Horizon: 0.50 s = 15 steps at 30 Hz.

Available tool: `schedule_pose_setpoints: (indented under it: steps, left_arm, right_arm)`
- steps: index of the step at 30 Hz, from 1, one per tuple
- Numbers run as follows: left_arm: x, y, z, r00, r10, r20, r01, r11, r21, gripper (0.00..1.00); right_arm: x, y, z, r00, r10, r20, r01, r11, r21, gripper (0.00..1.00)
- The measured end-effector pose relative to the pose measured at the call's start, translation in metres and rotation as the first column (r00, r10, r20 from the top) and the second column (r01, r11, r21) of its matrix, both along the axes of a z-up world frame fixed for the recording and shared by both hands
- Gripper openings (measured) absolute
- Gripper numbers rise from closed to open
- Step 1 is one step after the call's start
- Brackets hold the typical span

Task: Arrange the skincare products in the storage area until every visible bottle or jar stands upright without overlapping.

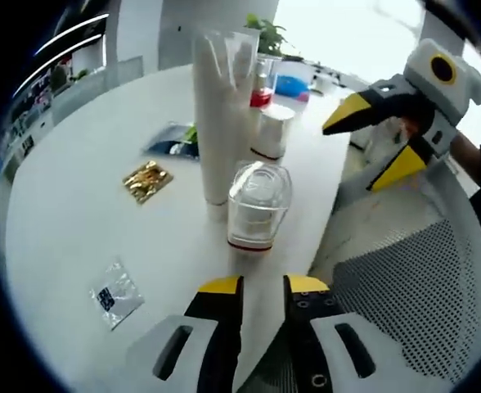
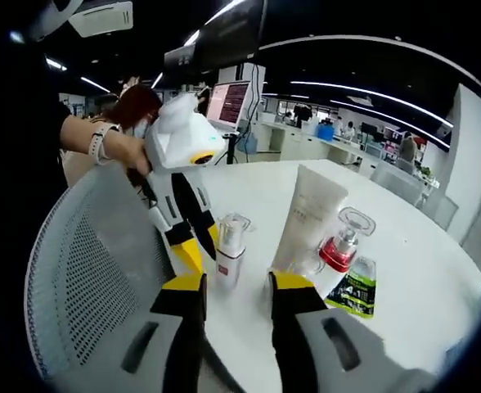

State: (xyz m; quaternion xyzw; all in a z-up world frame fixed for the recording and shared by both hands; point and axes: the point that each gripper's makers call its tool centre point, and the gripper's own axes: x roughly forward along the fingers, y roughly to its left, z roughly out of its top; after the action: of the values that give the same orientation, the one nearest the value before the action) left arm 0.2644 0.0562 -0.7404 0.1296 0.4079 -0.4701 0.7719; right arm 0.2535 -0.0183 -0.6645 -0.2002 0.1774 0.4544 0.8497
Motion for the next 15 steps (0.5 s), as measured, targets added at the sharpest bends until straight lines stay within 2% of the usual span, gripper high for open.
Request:
schedule_pose_setpoints:
  steps: [4, 9, 10, 15]
  left_arm:
    - [0.004, -0.005, -0.003, 0.999, 0.05, -0.013, -0.05, 0.999, -0.001, 0.13]
    - [0.005, -0.009, -0.009, 0.998, 0.063, -0.014, -0.063, 0.998, 0.014, 0.14]
    - [0.008, -0.01, -0.01, 0.996, 0.084, -0.018, -0.084, 0.996, 0.013, 0.13]
    - [0.013, -0.014, -0.019, 0.994, 0.101, -0.028, -0.1, 0.994, 0.037, 0.13]
  right_arm:
    - [-0.002, -0.012, 0.001, 1.0, 0.003, -0.002, -0.003, 1.0, -0.001, 0.31]
    - [0.0, -0.034, -0.007, 0.999, -0.037, -0.019, 0.037, 0.999, -0.001, 0.31]
    - [-0.001, -0.039, -0.01, 0.998, -0.053, -0.039, 0.053, 0.998, 0.019, 0.32]
    - [0.001, -0.046, -0.014, 0.995, -0.08, -0.057, 0.083, 0.995, 0.048, 0.32]
